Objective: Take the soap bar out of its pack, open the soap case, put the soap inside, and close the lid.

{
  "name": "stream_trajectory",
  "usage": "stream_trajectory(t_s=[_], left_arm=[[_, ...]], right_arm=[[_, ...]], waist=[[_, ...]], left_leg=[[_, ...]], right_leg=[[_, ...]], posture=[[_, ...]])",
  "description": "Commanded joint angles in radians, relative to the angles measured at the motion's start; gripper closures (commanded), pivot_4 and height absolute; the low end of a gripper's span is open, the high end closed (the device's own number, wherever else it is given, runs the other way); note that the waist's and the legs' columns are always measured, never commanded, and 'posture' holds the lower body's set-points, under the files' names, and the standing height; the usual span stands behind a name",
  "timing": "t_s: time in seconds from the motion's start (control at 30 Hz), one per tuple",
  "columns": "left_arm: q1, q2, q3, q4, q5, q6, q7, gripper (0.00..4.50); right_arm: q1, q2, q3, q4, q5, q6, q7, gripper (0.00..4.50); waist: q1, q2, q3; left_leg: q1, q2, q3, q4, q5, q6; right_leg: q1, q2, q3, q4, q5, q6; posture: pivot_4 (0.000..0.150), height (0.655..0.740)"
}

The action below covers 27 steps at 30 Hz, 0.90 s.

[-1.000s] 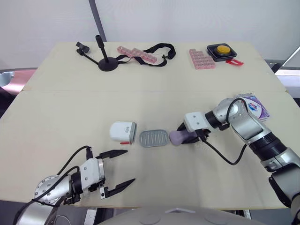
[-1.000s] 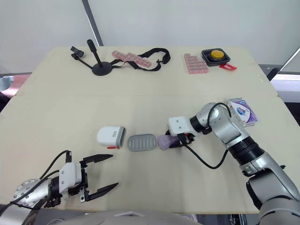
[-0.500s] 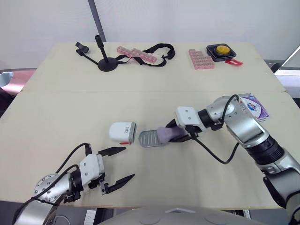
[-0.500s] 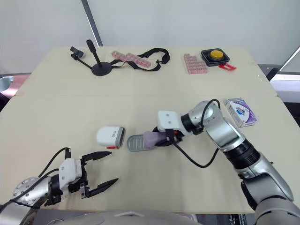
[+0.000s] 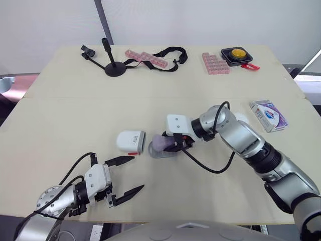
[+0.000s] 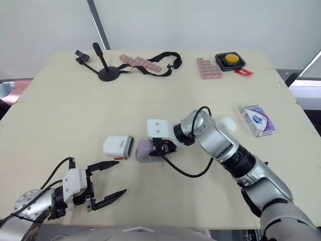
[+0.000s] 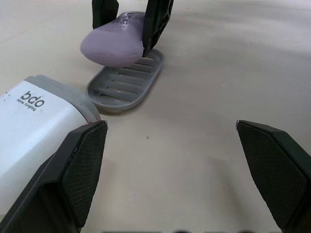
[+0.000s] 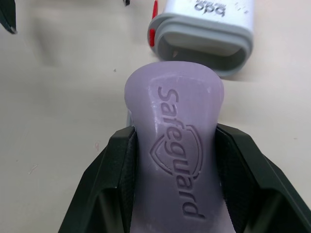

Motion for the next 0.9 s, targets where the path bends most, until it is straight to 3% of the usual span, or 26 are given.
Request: stream_trajectory(t_s=[0.03,0.4,0.47,0.63,0.9], left_arm=[[0.016,-0.004,0.017,0.028,-0.006,-0.057,-0.016,0.00],[0.034,-0.025,0.006,0.171,0.008,-0.204,-0.057,0.00],[0.030,-0.028,0.003,0.181,0.009,-0.213,-0.056,0.00],[0.017,-0.036,-0.002,0.183,-0.007,-0.211,-0.059,0.00],[0.004,-0.031,0.007,0.104,-0.053,-0.131,-0.038,0.00]], right_arm=[[-0.024,0.006,0.000,-0.005,-0.006,-0.027,-0.006,2.67],[-0.013,0.029,0.005,0.009,0.001,-0.014,-0.019,2.67],[-0.014,0.029,0.005,0.008,0.004,-0.010,-0.014,1.65],[-0.024,0.026,0.001,0.001,0.017,0.002,0.008,0.05],[-0.035,0.001,-0.094,-0.040,0.085,0.026,0.026,0.02]], waist=[[0.000,0.000,0.000],[0.000,-0.001,-0.001],[0.000,-0.001,-0.001],[-0.001,-0.001,-0.001],[0.000,-0.002,-0.001]], left_leg=[[0.000,0.000,0.000,0.000,0.000,0.000],[0.003,0.000,0.002,-0.004,0.001,-0.002],[0.003,0.001,0.002,-0.004,0.001,-0.002],[0.004,0.001,0.002,-0.004,0.001,-0.002],[0.004,0.001,0.002,-0.004,0.001,-0.002]], right_leg=[[0.000,0.000,0.000,0.000,0.000,0.000],[0.000,0.000,0.001,0.000,0.000,0.000],[0.000,0.000,0.001,0.000,0.000,0.000],[0.000,0.000,0.001,0.000,0.000,0.000],[0.000,0.000,0.002,0.000,0.000,0.000]], posture=[[0.150,0.7343],[0.150,0.7343],[0.150,0.7343],[0.150,0.7343],[0.150,0.7343]])
